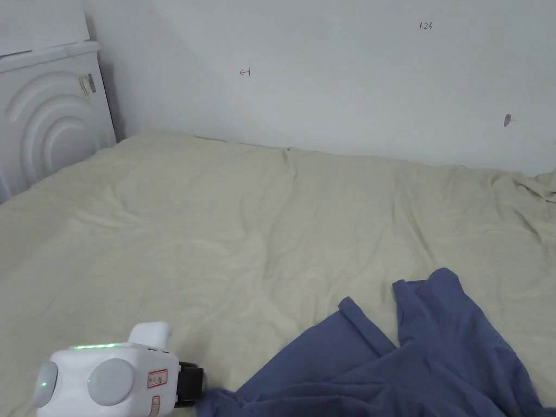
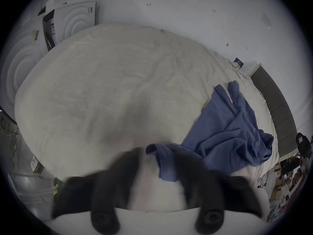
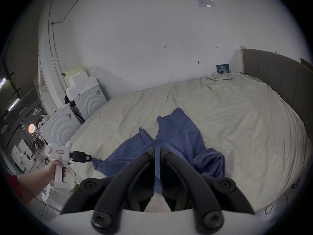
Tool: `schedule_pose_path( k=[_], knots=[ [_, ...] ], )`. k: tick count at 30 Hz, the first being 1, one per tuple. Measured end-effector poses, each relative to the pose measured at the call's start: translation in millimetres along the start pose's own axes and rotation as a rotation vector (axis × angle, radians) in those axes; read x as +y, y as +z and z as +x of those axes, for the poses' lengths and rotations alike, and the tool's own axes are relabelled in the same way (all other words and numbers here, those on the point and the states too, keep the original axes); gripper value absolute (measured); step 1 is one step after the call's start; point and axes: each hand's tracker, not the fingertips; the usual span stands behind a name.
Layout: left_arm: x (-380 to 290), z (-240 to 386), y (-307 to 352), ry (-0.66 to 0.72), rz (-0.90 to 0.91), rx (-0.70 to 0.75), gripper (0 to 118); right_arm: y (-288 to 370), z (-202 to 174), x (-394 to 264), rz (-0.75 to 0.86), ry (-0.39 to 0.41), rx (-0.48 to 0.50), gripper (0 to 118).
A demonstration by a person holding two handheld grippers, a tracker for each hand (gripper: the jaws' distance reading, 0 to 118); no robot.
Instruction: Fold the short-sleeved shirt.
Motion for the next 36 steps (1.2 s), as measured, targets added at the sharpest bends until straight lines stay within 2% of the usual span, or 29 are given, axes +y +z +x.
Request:
schedule_pose_path(
  k=[1,2,5,9,15,17,19,20,22,23,27,29,32,36],
  knots=[
    [0.6,-0.3,-9.0,0.005,-0.020,-0.006,116,-2.8,-0.3,0.1,-0.009,0.002,0.003,9],
    [-0.8,-0.1,-17.7,0.017,-0.053,-0.026,118,-5.6,-1.0,0.0,-0.018,0.003,0.004,9],
    [-4.1,3.9,-25.5,-0.003,-0.025,-0.107,117,-12.6,-1.3,-0.2,-0.034,0.007,0.005,9],
    [-7.9,9.7,-47.0,-0.060,-0.079,-0.019,117,-22.1,-2.9,-0.4,-0.051,0.004,0.010,9],
    [-14.1,18.6,-54.3,-0.148,-0.070,0.022,113,-34.0,-8.0,-1.9,-0.080,0.013,0.027,9],
    [-15.3,21.8,-52.7,-0.180,-0.080,0.066,105,-36.8,-9.1,-2.5,-0.089,0.013,0.031,9],
    [-14.9,22.6,-45.9,-0.196,-0.066,0.075,90,-40.0,-10.2,-3.3,-0.095,0.007,0.037,9],
    [-14.7,24.1,-41.3,-0.212,-0.054,0.075,77,-40.7,-10.3,-4.1,-0.097,0.004,0.040,9],
    [-15.5,27.5,-33.0,-0.252,-0.018,0.088,20,-43.2,-11.1,-5.1,-0.101,0.001,0.040,9],
    [-14.9,29.1,-30.5,-0.268,-0.011,0.094,7,-44.7,-11.4,-5.6,-0.105,0.001,0.040,9],
    [-21.7,39.7,-35.5,-0.392,-0.012,0.117,7,-54.9,7.4,-8.7,-0.116,-0.003,0.047,9],
    [-23.3,41.5,-30.6,-0.403,0.010,0.113,7,-63.7,12.8,-6.9,-0.118,-0.002,0.063,9],
    [-21.8,37.3,-18.5,-0.308,0.060,0.014,7,-89.8,31.0,17.8,-0.117,0.001,0.075,9],
    [-24.7,35.2,-7.0,-0.258,0.099,0.011,7,-150.9,67.3,64.4,-0.179,-0.042,-0.023,9]
  ],
)
